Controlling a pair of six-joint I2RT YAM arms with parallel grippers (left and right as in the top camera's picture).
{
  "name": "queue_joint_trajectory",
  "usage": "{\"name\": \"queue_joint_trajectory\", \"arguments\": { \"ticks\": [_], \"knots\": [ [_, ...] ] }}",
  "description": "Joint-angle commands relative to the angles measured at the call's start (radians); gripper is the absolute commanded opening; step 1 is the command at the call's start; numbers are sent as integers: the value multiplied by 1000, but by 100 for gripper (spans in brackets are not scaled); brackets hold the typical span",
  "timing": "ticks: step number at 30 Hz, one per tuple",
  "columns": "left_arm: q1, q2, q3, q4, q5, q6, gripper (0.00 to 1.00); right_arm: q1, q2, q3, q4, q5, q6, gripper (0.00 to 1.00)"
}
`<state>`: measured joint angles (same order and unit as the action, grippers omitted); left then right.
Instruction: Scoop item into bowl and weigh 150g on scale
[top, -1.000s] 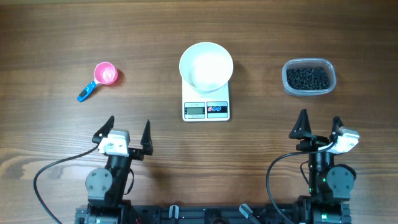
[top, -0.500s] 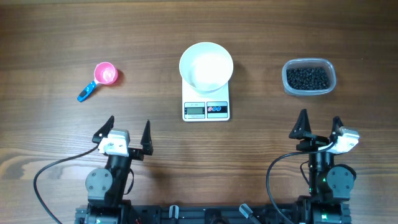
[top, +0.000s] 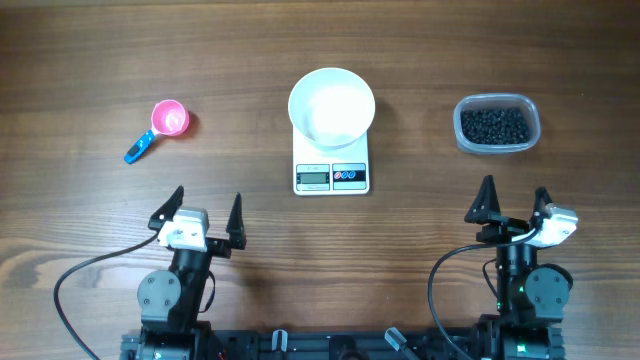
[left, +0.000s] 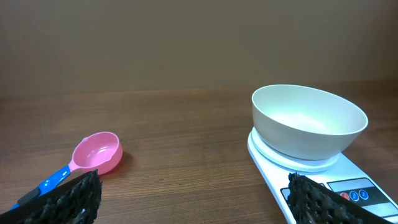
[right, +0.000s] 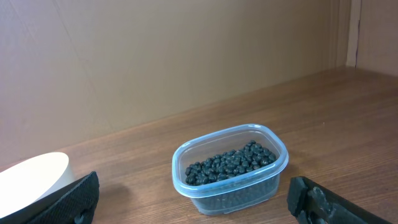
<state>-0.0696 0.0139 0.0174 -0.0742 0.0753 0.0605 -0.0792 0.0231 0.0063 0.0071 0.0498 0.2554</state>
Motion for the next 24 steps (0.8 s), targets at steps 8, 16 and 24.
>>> {"name": "queue_joint_trajectory", "arguments": {
  "ticks": [8, 16, 24],
  "knots": [
    [7, -5, -11, 3, -10, -16, 100, 2, 6, -1, 5, 16, -18, 100],
    [7, -5, -11, 4, -2, -26, 100, 2, 6, -1, 5, 16, -19, 100],
    [89, 39, 22, 3, 157, -135, 100, 2, 6, -1, 5, 16, -18, 100]
  ]
}}
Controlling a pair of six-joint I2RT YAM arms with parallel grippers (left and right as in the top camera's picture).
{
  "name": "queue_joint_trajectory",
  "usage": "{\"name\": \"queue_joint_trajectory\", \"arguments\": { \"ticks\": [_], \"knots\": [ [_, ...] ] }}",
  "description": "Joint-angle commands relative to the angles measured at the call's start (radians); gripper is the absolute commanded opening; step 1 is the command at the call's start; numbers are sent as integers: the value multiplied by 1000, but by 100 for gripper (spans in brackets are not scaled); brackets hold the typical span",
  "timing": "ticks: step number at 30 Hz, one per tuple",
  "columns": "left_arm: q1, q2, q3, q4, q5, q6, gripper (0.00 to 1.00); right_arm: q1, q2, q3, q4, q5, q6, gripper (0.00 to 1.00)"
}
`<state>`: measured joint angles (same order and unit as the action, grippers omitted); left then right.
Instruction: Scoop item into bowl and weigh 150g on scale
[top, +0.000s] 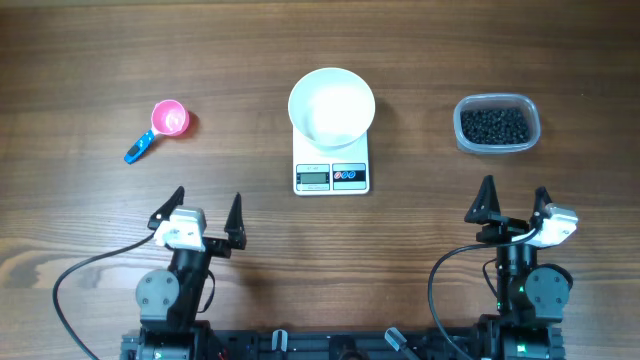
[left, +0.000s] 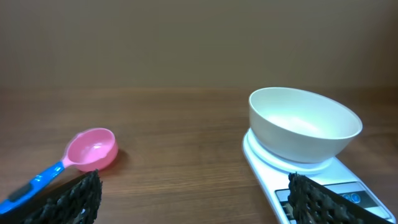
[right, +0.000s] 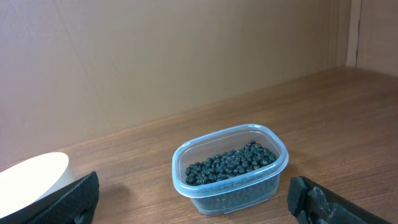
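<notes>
A white bowl (top: 332, 106) sits empty on a white scale (top: 331, 176) at the table's middle; the left wrist view shows the bowl (left: 304, 126) on the scale (left: 292, 177). A pink scoop with a blue handle (top: 160, 126) lies at the far left, also in the left wrist view (left: 87, 152). A clear tub of dark beans (top: 496, 124) stands at the far right, facing the right wrist camera (right: 231, 168). My left gripper (top: 204, 213) and right gripper (top: 514, 201) rest open near the front edge, both holding nothing.
Black cables (top: 75, 285) loop by each arm base at the front edge. A brown wall (right: 155, 56) backs the wooden table (top: 420, 240).
My left gripper has turned slightly left; in its wrist view the scoop and bowl sit a little further left and lower. The right gripper and all objects have stayed put.
</notes>
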<state>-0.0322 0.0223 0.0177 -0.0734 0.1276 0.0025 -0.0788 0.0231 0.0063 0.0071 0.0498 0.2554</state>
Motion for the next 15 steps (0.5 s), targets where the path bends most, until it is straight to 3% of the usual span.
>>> {"name": "queue_joint_trajectory", "arguments": {
  "ticks": [1, 15],
  "knots": [
    [67, 42, 29, 2, 121, -89, 100, 2, 6, -1, 5, 16, -18, 100],
    [164, 308, 210, 2, 198, -89, 100, 2, 6, -1, 5, 17, -19, 100]
  ]
}}
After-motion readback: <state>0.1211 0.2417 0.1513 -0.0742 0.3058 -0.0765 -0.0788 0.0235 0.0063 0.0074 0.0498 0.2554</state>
